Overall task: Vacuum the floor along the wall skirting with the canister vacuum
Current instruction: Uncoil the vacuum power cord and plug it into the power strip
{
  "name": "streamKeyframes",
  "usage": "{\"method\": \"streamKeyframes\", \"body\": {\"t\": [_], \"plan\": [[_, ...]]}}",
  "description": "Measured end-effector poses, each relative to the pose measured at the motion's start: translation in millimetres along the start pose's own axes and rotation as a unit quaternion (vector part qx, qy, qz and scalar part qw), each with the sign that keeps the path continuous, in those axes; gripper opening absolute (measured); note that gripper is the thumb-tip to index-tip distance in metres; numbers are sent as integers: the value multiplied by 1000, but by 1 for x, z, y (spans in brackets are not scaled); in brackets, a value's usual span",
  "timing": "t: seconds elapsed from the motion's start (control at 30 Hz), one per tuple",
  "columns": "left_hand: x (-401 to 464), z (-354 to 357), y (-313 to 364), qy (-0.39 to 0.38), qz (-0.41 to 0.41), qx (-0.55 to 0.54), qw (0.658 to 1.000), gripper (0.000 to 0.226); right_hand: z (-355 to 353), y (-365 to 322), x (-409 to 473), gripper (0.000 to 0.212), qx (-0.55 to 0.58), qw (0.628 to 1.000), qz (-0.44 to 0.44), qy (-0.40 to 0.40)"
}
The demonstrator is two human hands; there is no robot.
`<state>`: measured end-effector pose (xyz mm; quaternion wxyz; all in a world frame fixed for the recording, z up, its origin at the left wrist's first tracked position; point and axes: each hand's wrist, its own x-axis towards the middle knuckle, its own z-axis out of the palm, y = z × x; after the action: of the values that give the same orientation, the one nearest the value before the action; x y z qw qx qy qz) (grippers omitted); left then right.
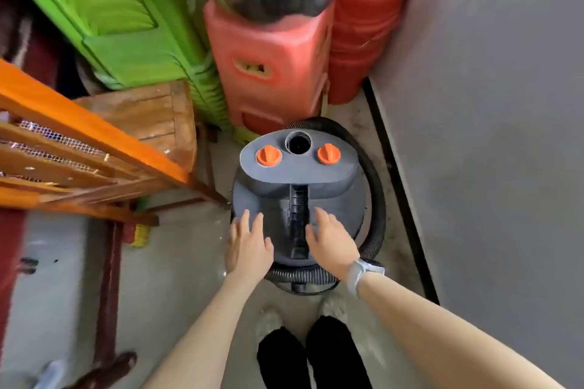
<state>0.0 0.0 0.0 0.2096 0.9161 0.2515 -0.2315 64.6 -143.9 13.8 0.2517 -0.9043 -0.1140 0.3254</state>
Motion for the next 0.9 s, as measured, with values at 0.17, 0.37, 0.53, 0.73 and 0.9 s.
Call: {"method": "streamKeyframes", "body": {"t": [0.17,0.37,0.53,0.73,0.9], "plan": [[34,27,-31,-2,11,45,999,63,40,-18,39,53,164,981,50,96],[43,65,-60,82,79,28,993,63,68,-27,60,49,148,955,125,224],[46,82,-71,147,121,54,980,65,80,-24,53,33,155,949,96,259],[17,106,-88,190,130,57,971,62,97,-15,29,27,155,953,79,246],[-29,134,-98,221,98,41,970,60,113,-3,-5,28,127,971,49,199]]}}
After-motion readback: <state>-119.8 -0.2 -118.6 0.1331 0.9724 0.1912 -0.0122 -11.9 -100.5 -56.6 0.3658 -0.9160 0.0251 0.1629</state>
